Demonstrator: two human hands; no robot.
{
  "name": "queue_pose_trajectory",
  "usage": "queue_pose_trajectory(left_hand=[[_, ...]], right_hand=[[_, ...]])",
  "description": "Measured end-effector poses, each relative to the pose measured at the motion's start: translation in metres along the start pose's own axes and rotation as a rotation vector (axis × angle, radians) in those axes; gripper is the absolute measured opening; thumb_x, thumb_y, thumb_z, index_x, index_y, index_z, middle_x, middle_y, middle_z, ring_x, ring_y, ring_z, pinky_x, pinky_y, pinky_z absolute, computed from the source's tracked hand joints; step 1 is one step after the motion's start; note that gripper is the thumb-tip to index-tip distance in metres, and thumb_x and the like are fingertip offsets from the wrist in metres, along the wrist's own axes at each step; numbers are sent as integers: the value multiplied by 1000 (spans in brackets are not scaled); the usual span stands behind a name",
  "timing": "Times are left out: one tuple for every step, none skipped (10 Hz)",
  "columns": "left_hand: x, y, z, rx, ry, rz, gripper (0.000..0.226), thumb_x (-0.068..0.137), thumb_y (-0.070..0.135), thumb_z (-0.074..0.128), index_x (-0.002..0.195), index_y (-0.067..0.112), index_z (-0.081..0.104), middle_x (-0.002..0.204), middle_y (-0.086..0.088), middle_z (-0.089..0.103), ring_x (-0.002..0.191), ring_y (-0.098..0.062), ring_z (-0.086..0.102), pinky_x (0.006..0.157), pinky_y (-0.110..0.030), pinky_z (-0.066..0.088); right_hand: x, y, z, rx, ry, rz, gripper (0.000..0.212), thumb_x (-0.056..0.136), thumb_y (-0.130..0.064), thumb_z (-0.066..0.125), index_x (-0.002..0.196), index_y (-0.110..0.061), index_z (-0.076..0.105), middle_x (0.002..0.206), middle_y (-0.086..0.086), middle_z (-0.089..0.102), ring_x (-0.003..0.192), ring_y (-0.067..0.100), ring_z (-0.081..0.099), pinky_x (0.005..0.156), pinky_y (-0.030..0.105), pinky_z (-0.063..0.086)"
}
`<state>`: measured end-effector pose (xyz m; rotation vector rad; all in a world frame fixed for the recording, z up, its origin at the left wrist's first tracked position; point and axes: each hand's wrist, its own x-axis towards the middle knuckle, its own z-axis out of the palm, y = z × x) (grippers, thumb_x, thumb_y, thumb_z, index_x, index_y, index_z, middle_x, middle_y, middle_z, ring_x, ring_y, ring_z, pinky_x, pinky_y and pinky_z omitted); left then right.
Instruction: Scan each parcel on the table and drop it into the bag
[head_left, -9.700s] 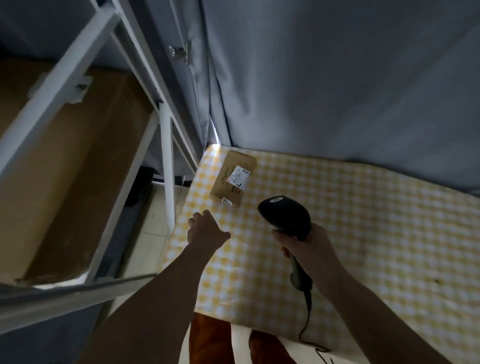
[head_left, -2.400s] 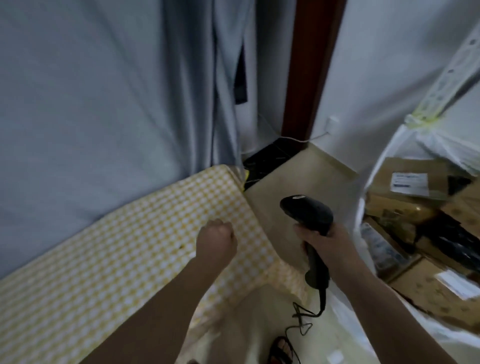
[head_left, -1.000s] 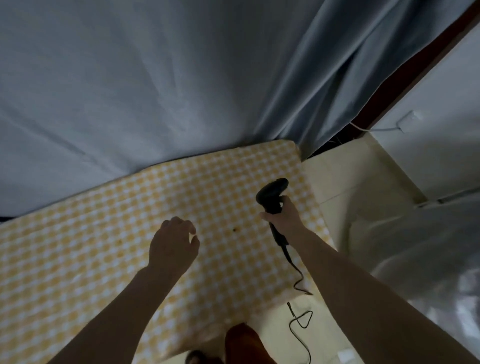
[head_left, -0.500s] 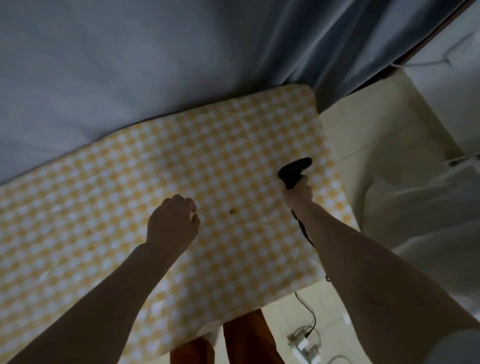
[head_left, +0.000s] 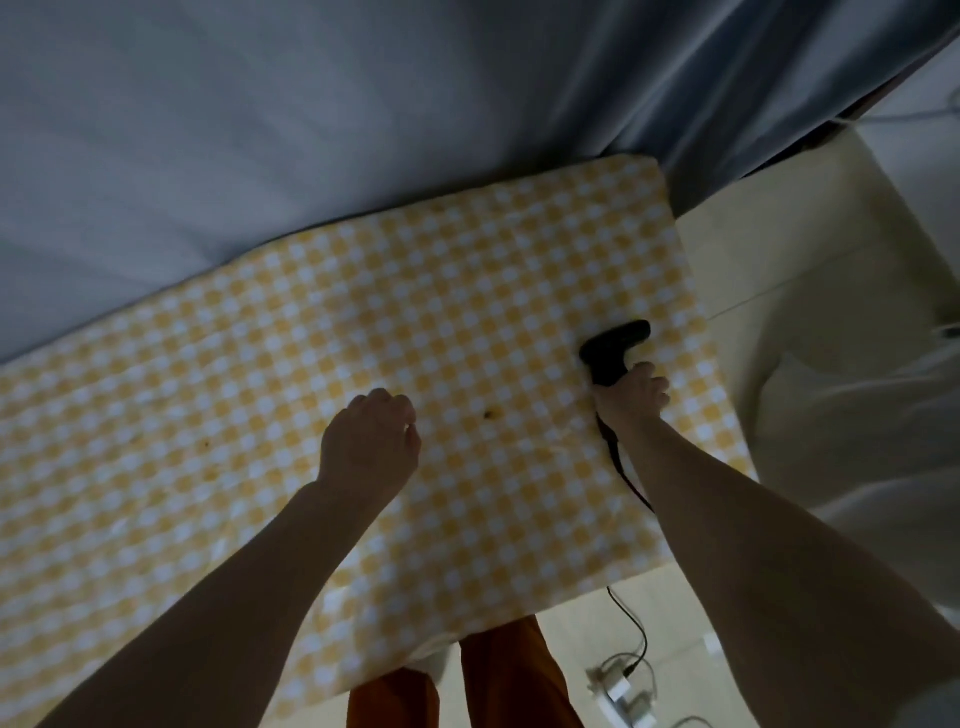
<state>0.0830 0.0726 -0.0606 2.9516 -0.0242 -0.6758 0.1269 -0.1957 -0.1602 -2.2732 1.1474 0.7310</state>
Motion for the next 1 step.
queue_pose_trajectory(left_hand=[[-15,-13,-16,8,19,-14,24,99,20,42,113,23,62,112,4,59,103,-14,57,78,-23,41]], right_hand=[[-24,4,-7,-28,42,-86,42,92,-13,53,130,-2,39,127,18,43,114,35,45,92,42,44]])
